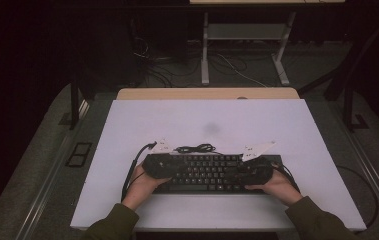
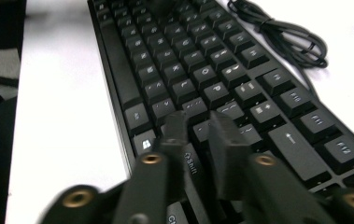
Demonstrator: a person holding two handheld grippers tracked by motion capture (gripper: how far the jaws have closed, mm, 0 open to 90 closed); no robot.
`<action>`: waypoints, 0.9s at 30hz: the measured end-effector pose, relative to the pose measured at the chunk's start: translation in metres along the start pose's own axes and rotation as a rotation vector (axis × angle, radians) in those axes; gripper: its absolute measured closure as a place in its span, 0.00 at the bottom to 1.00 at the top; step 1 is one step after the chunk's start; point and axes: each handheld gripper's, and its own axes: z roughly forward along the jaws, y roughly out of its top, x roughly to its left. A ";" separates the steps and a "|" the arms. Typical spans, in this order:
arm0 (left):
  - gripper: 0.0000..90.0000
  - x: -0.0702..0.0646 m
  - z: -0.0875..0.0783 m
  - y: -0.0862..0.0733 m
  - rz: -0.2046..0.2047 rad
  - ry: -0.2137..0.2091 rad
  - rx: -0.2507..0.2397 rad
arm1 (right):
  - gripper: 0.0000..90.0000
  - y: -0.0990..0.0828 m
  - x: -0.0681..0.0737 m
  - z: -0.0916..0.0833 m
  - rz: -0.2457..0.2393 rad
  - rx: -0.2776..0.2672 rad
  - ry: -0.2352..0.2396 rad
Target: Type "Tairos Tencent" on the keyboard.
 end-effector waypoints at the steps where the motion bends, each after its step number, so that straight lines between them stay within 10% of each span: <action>1: 0.68 0.000 0.000 0.000 -0.004 0.001 -0.002 | 0.72 0.000 0.000 0.000 0.006 -0.011 -0.005; 8: 0.39 0.000 -0.003 -0.001 -0.012 0.021 -0.026 | 0.32 0.002 -0.002 -0.001 0.040 -0.070 -0.079; 27: 0.29 0.002 -0.014 -0.010 -0.029 0.050 -0.075 | 0.28 0.011 -0.002 0.007 0.033 -0.087 -0.092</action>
